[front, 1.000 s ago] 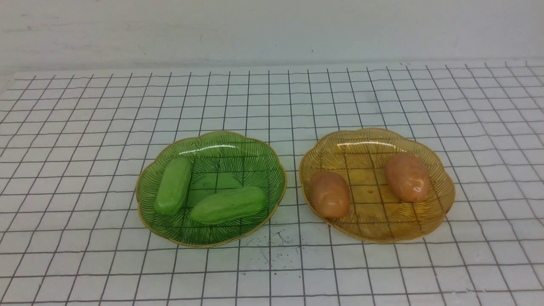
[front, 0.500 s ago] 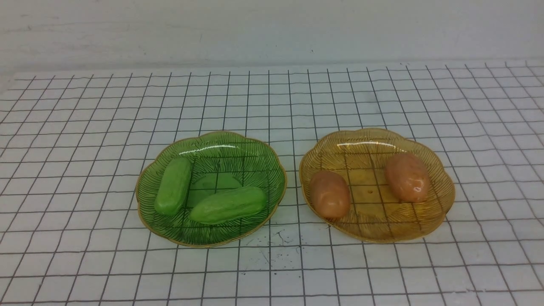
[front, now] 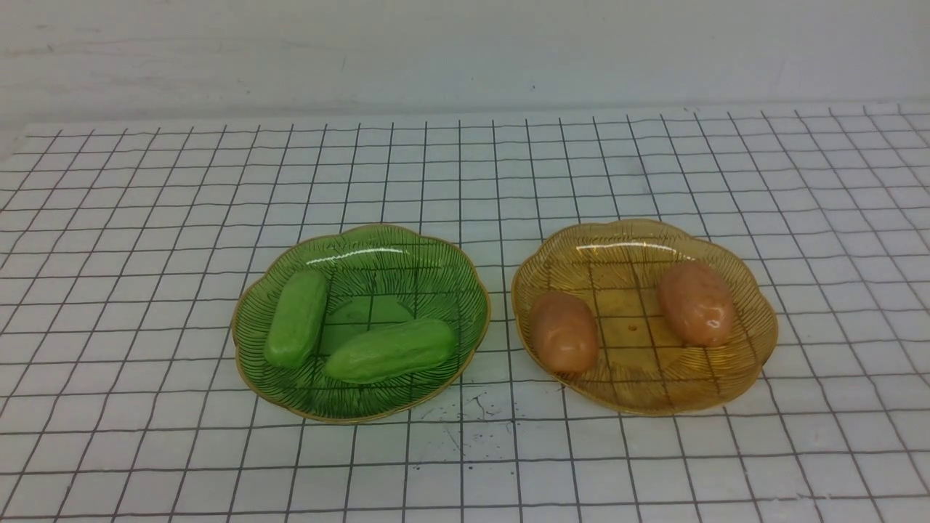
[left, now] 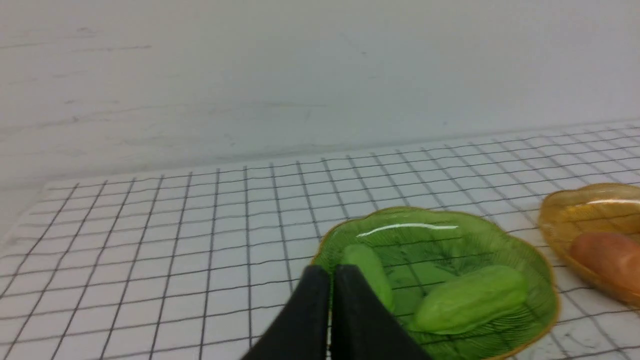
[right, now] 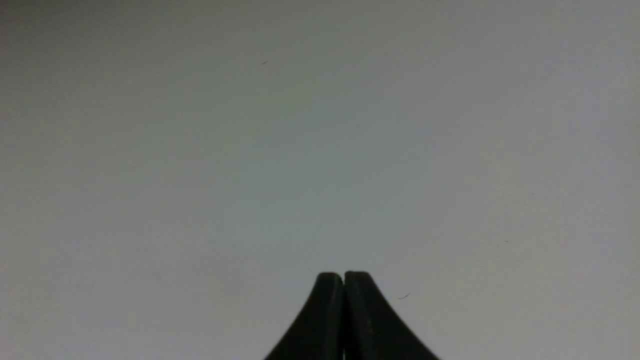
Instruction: Put different types of vegetables on the plate.
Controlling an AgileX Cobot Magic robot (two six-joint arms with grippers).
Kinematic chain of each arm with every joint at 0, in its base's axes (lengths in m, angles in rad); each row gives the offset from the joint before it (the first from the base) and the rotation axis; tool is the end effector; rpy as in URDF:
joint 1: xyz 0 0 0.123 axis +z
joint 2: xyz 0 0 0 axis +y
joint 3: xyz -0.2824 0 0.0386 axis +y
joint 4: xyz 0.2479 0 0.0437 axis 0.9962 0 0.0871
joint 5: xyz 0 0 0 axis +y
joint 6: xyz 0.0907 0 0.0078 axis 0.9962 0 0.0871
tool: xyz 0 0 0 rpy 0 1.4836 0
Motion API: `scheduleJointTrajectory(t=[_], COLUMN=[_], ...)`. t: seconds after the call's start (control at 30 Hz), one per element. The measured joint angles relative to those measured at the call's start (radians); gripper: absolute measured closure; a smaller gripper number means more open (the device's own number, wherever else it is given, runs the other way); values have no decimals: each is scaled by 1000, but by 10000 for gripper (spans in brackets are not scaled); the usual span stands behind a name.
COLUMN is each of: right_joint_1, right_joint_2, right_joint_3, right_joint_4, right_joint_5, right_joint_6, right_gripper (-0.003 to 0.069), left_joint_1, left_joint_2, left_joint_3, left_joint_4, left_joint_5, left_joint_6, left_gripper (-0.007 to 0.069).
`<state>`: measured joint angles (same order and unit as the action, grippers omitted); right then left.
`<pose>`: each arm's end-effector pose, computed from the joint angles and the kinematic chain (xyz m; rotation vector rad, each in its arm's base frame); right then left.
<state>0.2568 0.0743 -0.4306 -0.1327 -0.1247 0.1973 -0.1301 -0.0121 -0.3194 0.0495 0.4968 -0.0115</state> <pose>0.0143 0.0053 0.3587 -0.1113 1.0019 0.3030 0.0281 -0.0015 0.2730 0.1156 1.6446 -0.0554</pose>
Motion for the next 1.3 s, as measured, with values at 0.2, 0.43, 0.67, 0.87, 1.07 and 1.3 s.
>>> scheduleJointTrajectory(t=[0.2, 0.43, 0.67, 0.87, 1.07, 1.3], right_joint_1=[0, 0, 0, 0, 0, 0], right_joint_2=[0, 0, 0, 0, 0, 0], right_joint_3=[1, 1, 1, 1, 1, 1], right_joint_4=[0, 0, 0, 0, 0, 0], right_joint_5=[-1, -1, -1, -1, -1, -1], right_joint_6=[0, 0, 0, 0, 0, 0], right_gripper=[673, 673, 673, 673, 673, 673], left_joint_1=[128, 146, 146, 146, 146, 146], left_joint_2=[-2, -2, -2, -2, -2, -2], left_joint_3=[227, 345, 347, 347, 347, 347], left_joint_4=[-13, -15, -15, -15, -15, -15], left_joint_5=[-129, -142, -115, -115, -115, -115], left_joint_6=[5, 5, 5, 5, 5, 5], left_gripper=[632, 632, 632, 632, 632, 632])
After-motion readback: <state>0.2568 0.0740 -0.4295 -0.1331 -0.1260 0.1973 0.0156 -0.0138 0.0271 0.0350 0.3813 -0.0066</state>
